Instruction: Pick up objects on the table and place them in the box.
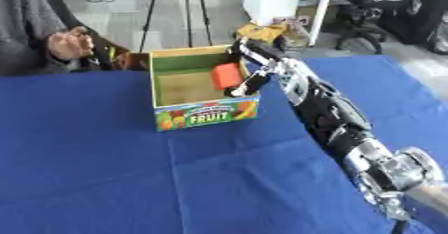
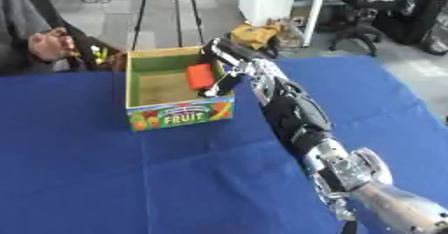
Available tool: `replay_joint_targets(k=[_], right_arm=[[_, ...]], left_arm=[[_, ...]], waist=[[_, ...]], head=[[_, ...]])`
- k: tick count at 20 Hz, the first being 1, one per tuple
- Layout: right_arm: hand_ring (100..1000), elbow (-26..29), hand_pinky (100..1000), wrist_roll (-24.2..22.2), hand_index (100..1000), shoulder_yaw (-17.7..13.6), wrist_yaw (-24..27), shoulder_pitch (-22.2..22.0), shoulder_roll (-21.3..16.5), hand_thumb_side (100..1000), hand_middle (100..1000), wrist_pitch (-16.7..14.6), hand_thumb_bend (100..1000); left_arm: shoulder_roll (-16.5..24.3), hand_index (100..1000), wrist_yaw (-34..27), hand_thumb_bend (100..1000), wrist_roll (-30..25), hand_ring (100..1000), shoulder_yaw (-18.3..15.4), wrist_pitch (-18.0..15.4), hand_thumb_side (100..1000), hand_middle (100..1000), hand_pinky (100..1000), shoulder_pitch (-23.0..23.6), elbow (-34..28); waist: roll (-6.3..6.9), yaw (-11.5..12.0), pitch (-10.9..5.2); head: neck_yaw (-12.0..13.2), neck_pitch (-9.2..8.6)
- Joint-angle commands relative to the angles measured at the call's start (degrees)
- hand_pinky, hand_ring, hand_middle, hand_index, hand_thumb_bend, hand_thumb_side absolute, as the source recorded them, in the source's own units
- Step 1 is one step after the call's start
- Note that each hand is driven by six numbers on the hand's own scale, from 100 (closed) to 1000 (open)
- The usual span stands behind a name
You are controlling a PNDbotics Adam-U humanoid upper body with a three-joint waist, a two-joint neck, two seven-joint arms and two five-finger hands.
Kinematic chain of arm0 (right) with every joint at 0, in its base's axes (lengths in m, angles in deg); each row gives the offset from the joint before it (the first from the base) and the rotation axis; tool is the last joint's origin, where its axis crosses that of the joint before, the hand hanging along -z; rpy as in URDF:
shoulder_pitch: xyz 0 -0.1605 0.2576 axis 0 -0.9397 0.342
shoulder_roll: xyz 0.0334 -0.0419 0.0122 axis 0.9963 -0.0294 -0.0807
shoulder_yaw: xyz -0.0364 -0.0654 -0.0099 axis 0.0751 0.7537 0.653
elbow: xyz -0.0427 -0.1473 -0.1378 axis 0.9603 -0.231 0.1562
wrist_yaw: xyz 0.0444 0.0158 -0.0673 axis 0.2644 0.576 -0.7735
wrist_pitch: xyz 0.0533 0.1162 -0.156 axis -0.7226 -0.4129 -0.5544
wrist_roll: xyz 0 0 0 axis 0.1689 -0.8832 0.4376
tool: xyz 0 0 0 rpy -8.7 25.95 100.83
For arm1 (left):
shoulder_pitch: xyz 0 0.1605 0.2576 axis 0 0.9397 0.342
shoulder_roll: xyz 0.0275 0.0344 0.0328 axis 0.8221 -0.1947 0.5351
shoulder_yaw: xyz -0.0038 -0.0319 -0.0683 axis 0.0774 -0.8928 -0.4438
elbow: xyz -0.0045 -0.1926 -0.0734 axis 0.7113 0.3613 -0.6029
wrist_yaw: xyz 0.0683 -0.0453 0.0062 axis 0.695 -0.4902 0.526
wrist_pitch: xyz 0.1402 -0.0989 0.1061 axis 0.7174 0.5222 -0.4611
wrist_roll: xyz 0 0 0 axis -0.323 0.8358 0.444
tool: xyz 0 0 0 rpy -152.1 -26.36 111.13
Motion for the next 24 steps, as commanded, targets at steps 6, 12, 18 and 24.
replay_joint_targets(k=[6, 12, 18, 24], right_arm=[[525, -0.70, 656, 0.99, 313, -0.83, -3.55, -0.49, -1.81, 100, 413, 0.18, 100], [852, -0.94, 868, -0.37, 801, -0.45, -6.18, -0.56, -1.66, 485, 862, -3.03, 609], [1000, -0.58, 1000, -3.83, 956, -0.26, -9.59, -0.41, -1.62, 567, 1000, -5.53, 830], [1000, 0.97, 1000, -6.07, 975, -0.45, -8.75, -0.30, -1.44, 564, 1000, -5.91, 889]], left_arm=[[0.04, 469, -0.71, 439, -0.22, 839, -0.15, 0.01, 823, 312, 385, -0.63, -0.90], [-0.06, 469, -0.93, 437, -0.29, 841, -0.24, 0.07, 825, 313, 385, -0.54, -0.91], [-0.04, 470, -0.94, 435, -0.36, 842, -0.33, 0.09, 826, 313, 386, -0.41, -0.87], [0.01, 470, -0.91, 434, -0.42, 843, -0.46, 0.09, 826, 314, 388, -0.23, -0.76]], waist=[[0.84, 0.39, 0.76], [1.12, 0.16, 1.41], [1.30, -0.25, 1.25], [1.34, -1.04, 0.75]], head=[[-0.37, -1.66], [-0.20, -1.69], [-0.11, -1.65], [-0.09, -1.51]])
